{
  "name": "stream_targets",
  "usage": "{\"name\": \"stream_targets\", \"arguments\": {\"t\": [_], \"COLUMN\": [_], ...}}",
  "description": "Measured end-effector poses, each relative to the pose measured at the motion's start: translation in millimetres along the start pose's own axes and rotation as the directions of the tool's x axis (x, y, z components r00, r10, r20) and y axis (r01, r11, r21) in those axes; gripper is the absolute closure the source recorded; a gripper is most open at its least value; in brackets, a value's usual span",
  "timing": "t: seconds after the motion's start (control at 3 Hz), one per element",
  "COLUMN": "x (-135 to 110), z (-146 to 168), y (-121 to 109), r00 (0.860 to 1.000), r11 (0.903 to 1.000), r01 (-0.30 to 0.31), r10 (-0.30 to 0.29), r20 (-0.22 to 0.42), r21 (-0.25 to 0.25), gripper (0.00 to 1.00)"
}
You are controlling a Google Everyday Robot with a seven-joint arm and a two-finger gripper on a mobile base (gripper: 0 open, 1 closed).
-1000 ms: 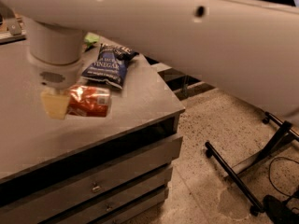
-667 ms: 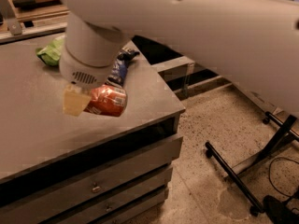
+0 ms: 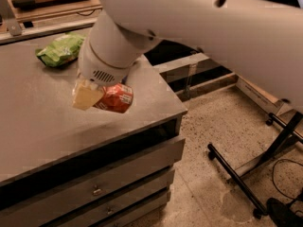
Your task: Place coke can upright
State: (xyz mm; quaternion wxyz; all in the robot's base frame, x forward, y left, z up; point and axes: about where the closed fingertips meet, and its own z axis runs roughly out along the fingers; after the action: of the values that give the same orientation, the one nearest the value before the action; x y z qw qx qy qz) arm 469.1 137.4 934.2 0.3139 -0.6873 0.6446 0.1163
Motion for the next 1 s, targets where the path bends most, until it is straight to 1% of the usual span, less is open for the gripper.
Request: {"name": "stream_targets", "arguments": {"t": [0.33, 0.67, 1.0], "x": [28, 37, 44], "z": [6, 8, 9], "y": [-13, -33, -31], "r00": [0.988, 0.933, 0.885], "r11": [0.9978, 0.9921, 0.9876], "r01": [-0.065, -0.123, -0.143], "r10": [0.067, 0.125, 0.157], "r20": [0.140, 0.336, 0.438], "r21": [-0.013, -0.027, -0.066], "gripper": [1.00, 1.00, 1.00]}}
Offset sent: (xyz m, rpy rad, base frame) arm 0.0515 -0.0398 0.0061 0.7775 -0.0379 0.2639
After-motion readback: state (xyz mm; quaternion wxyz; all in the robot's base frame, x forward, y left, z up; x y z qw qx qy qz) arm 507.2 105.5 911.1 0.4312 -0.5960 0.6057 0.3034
